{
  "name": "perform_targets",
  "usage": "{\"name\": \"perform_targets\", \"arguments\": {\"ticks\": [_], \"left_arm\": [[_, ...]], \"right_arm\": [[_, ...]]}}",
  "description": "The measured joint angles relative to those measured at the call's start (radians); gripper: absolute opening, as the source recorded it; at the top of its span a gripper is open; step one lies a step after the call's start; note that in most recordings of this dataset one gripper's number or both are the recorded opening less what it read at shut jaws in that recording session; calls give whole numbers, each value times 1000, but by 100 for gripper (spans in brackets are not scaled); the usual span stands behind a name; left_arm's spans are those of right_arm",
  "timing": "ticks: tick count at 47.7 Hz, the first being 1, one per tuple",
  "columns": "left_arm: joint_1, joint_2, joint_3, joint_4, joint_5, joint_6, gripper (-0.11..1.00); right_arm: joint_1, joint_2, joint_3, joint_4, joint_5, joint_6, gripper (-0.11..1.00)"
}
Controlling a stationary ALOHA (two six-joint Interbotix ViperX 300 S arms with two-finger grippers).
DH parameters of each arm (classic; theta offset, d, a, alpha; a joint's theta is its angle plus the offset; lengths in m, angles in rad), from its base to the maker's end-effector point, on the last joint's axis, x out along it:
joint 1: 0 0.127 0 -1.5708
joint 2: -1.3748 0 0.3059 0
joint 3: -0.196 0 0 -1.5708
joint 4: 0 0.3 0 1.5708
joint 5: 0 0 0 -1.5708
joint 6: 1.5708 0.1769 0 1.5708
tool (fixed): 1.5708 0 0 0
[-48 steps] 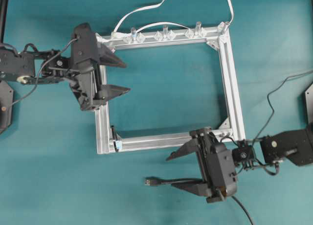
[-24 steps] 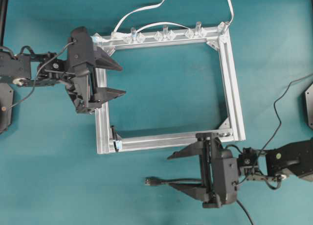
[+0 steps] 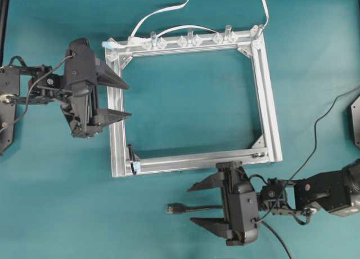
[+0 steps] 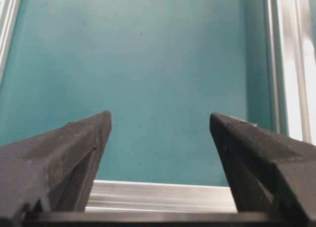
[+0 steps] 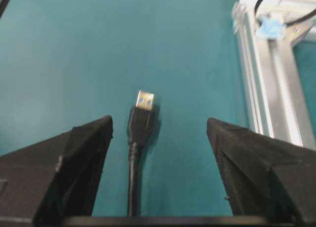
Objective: Insert the wire through the string loop located on the left side.
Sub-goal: 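Lower the right gripper over the cable just behind the USB plug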
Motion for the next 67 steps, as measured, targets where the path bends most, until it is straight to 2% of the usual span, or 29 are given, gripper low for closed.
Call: {"name": "perform_targets", "arguments": {"ticks": [14,67], "left_arm": [[-3,-2,0,0,2,0,86],[-5,0,2,0,2,-2,86]], "right_arm": [[2,23,-2,0,37,5,81],[5,109,-23,3,49,11,80]]}}
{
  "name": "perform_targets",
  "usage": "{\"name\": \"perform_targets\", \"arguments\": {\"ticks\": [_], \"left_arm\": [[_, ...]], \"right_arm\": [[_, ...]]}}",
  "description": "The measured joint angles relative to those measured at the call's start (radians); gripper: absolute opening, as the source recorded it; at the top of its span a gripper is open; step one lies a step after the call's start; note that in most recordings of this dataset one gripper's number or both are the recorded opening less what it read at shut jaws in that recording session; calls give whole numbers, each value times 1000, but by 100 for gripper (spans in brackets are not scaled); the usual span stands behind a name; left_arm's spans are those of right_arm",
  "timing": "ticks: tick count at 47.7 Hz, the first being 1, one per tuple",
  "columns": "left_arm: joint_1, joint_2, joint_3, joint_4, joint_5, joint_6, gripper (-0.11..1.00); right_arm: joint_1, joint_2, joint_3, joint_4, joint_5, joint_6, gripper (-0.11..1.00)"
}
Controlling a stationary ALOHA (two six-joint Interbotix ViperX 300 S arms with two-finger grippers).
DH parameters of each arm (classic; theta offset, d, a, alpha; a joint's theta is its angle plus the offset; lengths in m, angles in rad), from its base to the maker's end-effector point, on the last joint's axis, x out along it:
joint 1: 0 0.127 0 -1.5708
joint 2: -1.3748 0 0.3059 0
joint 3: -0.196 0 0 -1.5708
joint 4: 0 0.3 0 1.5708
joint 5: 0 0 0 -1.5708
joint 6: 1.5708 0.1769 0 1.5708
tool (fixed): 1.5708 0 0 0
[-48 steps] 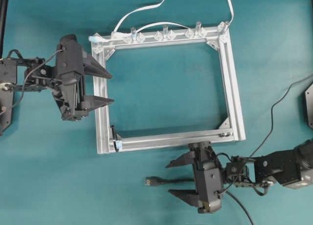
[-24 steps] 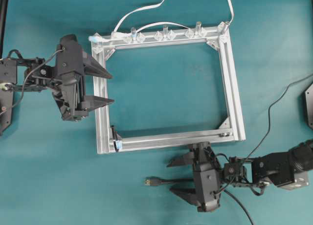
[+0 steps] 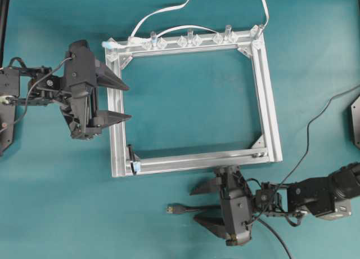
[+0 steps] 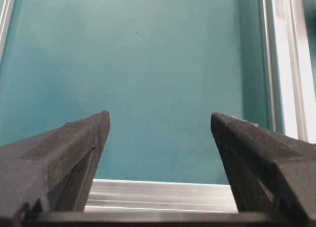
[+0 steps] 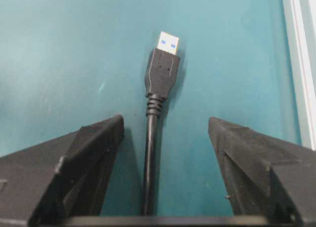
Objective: Insert the wire through the string loop located on the left side.
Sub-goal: 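Lower the right gripper over the cable just behind the USB plug, then close the right gripper on the cable behind the plug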
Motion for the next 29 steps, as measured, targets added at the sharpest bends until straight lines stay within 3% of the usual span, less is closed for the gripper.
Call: {"name": "perform_targets", "arguments": {"ticks": [6,17,29], "left_arm": [[0,0,0,0,-2,2,85],[0,0,0,0,0,0,85],[0,0,0,0,0,0,85]], "right_arm": [[0,2,-2,0,15,0,68],[6,2,-9,-2,75,0,9],[5,-3,-17,-2,121,-2,7]]}}
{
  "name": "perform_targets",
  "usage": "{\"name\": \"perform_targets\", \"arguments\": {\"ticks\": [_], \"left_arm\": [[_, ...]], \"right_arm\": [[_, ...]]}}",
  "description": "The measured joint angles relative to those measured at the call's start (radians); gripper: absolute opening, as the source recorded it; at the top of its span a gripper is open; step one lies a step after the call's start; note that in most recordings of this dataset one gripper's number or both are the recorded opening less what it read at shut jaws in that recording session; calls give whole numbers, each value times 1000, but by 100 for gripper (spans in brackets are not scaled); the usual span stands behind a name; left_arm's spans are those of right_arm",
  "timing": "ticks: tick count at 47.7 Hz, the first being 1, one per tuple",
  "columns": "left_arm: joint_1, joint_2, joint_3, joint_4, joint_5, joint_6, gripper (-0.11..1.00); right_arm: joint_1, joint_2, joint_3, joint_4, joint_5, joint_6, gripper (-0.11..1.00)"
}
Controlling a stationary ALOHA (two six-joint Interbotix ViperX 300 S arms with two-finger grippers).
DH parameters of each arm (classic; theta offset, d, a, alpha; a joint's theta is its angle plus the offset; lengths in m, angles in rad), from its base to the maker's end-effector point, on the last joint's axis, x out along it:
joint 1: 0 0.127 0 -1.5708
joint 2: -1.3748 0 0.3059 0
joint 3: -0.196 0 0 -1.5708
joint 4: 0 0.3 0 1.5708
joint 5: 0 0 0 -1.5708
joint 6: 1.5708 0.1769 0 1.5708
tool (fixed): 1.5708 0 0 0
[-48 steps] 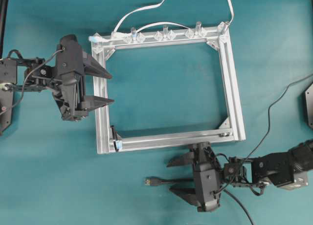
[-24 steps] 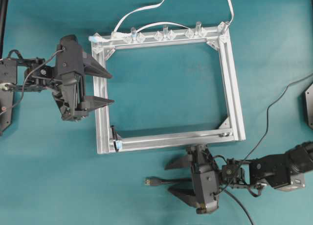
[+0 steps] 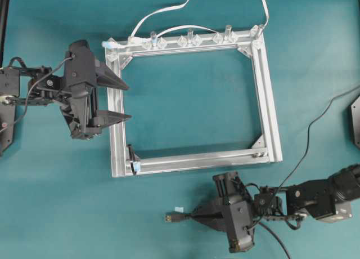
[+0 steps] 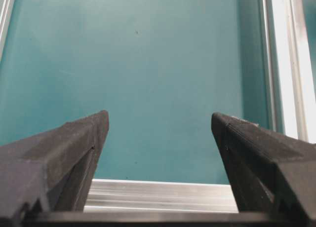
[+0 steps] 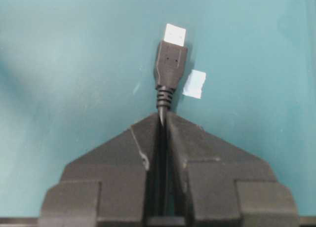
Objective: Insert the wire through the string loop located on the left side.
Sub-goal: 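Close the right gripper on the cable behind the plug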
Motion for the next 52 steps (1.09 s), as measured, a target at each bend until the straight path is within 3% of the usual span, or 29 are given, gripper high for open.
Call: {"name": "perform_targets", "arguments": {"ticks": [36,52], "left_arm": [[0,0,0,0,2,0,85],[0,0,0,0,2,2,85]], "right_arm": [[-15,-34,2,2,8,-12,7],[-60,-120,11,2,75,-67,7]]}}
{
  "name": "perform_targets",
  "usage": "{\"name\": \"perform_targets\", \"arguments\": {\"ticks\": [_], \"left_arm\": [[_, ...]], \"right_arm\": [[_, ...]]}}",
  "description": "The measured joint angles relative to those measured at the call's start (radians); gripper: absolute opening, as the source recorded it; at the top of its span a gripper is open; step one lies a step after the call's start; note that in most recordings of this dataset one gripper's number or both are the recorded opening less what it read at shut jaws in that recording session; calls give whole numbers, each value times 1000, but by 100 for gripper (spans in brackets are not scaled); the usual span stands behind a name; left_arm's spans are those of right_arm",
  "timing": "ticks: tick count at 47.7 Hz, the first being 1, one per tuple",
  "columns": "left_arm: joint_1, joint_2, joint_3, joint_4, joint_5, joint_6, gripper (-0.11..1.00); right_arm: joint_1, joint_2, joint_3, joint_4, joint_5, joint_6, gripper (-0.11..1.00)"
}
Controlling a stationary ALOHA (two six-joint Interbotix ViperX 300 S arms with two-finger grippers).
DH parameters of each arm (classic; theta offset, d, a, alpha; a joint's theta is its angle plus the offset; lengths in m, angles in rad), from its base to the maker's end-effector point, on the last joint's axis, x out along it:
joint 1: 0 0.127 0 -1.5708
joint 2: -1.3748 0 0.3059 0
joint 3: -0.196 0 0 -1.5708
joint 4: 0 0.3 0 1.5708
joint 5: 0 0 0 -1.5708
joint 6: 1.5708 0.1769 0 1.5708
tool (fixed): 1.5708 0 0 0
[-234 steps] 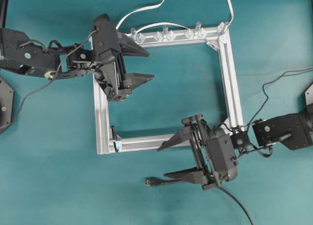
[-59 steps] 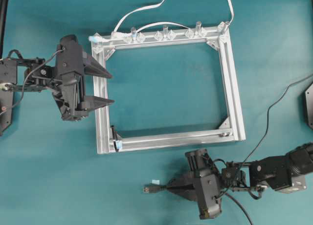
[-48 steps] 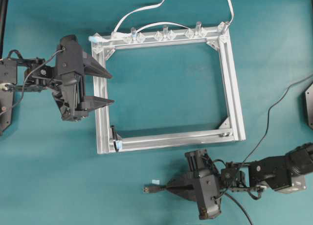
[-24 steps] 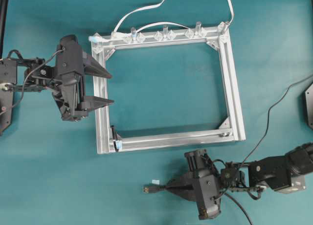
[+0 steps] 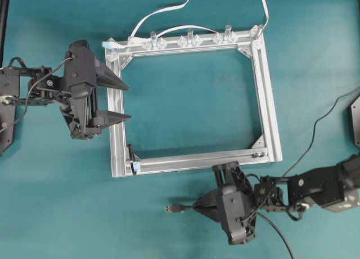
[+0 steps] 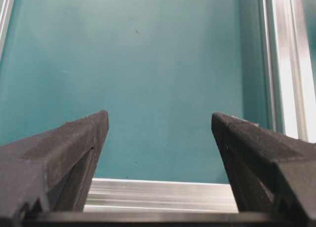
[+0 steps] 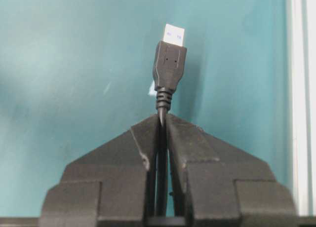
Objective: Insert the wire through the string loop located on the left side.
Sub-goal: 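Close the right gripper on the cable behind the plug, then lift the cable and carry the plug to the black zip-tie loop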
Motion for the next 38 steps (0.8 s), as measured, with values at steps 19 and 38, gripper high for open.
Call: {"name": "perform_targets", "arguments": {"ticks": [19,38], "left_arm": [[0,0,0,0,0,0,85],[0,-2,0,0,2,-2,85]], "right_arm": [[-49,-80,0,2,87,-58,7],[-52,-91,-5,0,104,-61,7]]}}
